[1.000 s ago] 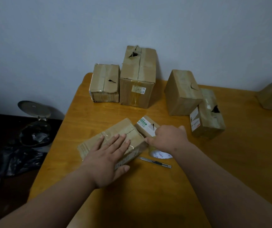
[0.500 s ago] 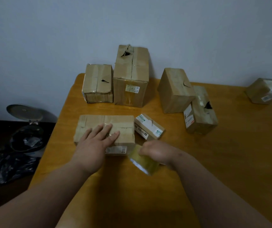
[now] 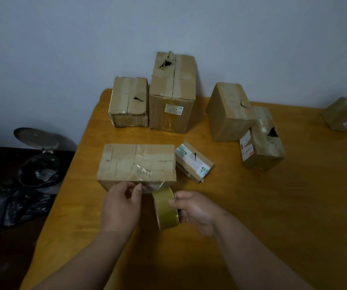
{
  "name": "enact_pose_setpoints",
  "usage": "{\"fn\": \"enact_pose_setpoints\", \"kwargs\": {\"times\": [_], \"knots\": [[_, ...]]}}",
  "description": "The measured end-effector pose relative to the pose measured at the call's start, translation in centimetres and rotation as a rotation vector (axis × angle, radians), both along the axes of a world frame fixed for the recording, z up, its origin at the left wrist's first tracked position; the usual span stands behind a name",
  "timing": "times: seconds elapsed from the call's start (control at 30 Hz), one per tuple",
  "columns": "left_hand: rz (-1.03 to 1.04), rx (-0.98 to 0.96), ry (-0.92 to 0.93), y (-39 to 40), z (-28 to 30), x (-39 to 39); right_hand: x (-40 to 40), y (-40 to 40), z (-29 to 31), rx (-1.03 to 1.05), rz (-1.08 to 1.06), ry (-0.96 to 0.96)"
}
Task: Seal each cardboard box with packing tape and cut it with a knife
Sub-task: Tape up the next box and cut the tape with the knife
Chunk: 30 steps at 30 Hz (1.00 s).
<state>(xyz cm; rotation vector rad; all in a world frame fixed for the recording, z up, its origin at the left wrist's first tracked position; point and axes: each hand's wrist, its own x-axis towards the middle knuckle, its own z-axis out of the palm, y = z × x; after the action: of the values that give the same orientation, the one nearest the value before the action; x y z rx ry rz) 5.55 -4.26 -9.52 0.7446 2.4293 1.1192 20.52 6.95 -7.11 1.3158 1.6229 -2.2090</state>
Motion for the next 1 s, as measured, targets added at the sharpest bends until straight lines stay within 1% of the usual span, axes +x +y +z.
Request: {"fn": "enact_pose_setpoints", "kwargs": {"times": [0.07, 0.17, 0.2, 0.33, 0.43, 0.5, 0.53, 0.57, 0.6, 0.63, 0.67, 0.7, 0.73, 0.8, 0.9, 0.93, 0.97, 1.0], "knots": [[-0.08, 0.05, -0.167, 0.2, -0.1, 0.4, -0.2, 0.0, 0.1, -0.008, -0.018, 0.025], [-0.156, 0.096, -0.536, 0.5, -0.2, 1.4, -0.5, -0.2, 0.1, -0.043, -0.044, 0.059], [-0.163, 0.101, -0.63, 0.7, -0.4, 1.6, -0.5, -0.3, 0.0, -0.046, -0.045, 0.066], [-0.07, 0.124, -0.869, 2.3, -0.1, 1.1, -0.9, -0.4, -0.1, -0.043, -0.01, 0.062], [-0.04, 0.134, -0.999, 3.3, 0.4, 0.6, -1.0, 0.0, -0.2, -0.048, -0.026, 0.077], [-0.041, 0.14, -1.039, 3.5, 0.3, 0.3, -0.7, 1.0, -0.3, -0.026, -0.048, 0.082], [-0.03, 0.14, -1.041, 3.6, 0.2, 0.2, -0.5, 1.5, -0.5, 0.021, -0.069, 0.058], [-0.011, 0.14, -1.038, 3.6, 0.2, 0.1, -0.1, 2.2, -0.9, 0.111, -0.085, -0.002], [0.007, 0.142, -1.033, 3.7, 0.1, 0.0, 0.3, 2.9, -1.4, 0.257, -0.067, -0.117], [0.021, 0.147, -1.031, 3.8, 0.1, -0.1, 0.8, 3.5, -2.3, 0.462, 0.015, -0.293], [0.027, 0.153, -1.025, 3.9, 0.0, -0.3, 1.3, 3.8, -3.2, 0.676, 0.155, -0.491], [0.028, 0.159, -1.015, 4.0, 0.0, -0.3, 2.0, 3.9, -4.2, 0.827, 0.297, -0.641], [0.027, 0.164, -1.002, 4.2, 0.0, -0.3, 2.6, 3.8, -5.2, 0.915, 0.413, -0.72], [0.025, 0.165, -0.975, 4.5, -0.1, -0.2, 3.5, 3.2, -7.0, 0.988, 0.538, -0.729], [0.03, 0.158, -0.979, 4.9, 0.1, 0.1, 4.2, 2.7, -8.4, 1.082, 0.607, -0.72], [0.028, 0.154, -0.982, 5.0, 0.1, 0.2, 4.2, 2.8, -8.3, 1.093, 0.604, -0.722], [0.024, 0.148, -0.986, 5.0, 0.1, 0.2, 4.4, 2.9, -8.0, 1.069, 0.548, -0.699], [0.021, 0.144, -0.989, 5.1, 0.2, 0.3, 4.6, 3.1, -7.5, 0.996, 0.419, -0.644]]}}
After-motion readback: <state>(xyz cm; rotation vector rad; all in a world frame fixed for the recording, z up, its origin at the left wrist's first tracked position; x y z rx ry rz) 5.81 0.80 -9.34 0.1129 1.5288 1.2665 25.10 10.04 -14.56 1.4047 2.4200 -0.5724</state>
